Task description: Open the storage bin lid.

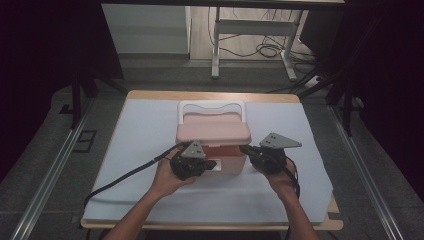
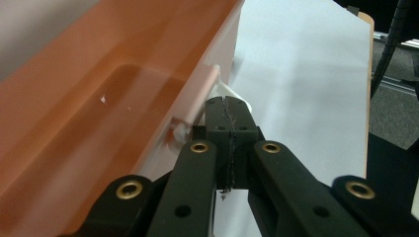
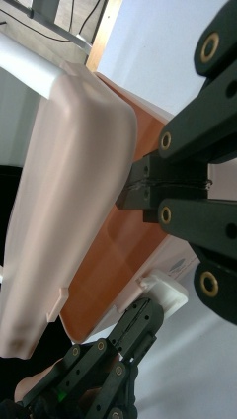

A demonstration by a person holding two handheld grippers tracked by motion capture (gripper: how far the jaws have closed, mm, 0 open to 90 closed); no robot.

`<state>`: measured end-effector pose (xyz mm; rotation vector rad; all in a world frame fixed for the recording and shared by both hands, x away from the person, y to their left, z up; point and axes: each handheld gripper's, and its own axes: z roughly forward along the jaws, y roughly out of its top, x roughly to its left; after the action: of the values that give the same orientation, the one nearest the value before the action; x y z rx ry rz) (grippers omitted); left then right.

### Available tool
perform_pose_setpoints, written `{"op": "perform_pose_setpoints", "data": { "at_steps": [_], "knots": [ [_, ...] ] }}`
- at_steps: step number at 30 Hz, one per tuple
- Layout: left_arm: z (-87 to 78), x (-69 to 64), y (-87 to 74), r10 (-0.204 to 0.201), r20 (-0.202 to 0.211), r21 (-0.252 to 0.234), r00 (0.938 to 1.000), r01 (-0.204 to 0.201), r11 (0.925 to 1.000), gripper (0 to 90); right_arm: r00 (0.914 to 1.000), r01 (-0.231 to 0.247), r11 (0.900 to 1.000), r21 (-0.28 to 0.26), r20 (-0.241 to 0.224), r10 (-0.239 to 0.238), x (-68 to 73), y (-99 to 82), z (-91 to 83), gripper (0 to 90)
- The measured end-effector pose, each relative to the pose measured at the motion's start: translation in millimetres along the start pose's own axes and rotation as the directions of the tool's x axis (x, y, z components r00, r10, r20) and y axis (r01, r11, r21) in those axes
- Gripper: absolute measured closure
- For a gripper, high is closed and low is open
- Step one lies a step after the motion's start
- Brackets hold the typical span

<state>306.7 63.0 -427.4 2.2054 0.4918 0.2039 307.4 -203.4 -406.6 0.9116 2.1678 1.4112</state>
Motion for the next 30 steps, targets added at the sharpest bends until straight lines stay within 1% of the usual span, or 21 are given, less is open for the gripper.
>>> {"op": "perform_pose_setpoints", "data": {
  "at_steps": [6, 8, 9, 20, 23, 30],
  "knots": [
    [0.1, -0.4, -0.3, 0.004, -0.003, 0.0, 1.0, -0.004, 1.0, 90.0, 1.0, 0.003, 1.0, 0.001, 0.003, -0.003, -0.8, 2.3, 0.7, 89.5],
    [0.5, -0.8, -0.4, 0.0, -0.002, -0.005, 1.0, 0.0, 1.0, 90.0, 1.0, 0.002, 1.0, 0.0, 0.002, -0.002, -1.2, 3.5, 0.9, 89.5],
    [-0.1, -0.1, -0.3, 0.01, -0.003, 0.002, 0.9999, -0.01, 0.9999, 90.0, 1.0, 0.003, 1.0, -0.001, 0.0, -0.003, -1.5, 4.5, 0.6, 89.4],
    [-0.7, 0.2, -0.3, 0.015, -0.003, 0.007, 0.9999, -0.015, 0.9999, 90.0, 1.0, -0.002, 0.9999, -0.011, -0.003, 0.002, -5.5, 15.2, 0.0, 89.5],
    [-0.5, 0.1, -0.3, 0.009, -0.001, 0.005, 1.0, -0.009, 0.9999, 90.0, 1.0, -0.002, 0.9999, -0.011, -0.001, 0.002, -7.5, 18.8, 0.1, 89.5],
    [-0.7, 0.0, -0.3, 0.014, -0.002, 0.008, 0.9999, -0.014, 0.9999, 90.0, 0.9999, -0.011, 0.9998, -0.015, 0.002, 0.011, -13.4, 27.0, -0.1, 89.5]
  ]
}}
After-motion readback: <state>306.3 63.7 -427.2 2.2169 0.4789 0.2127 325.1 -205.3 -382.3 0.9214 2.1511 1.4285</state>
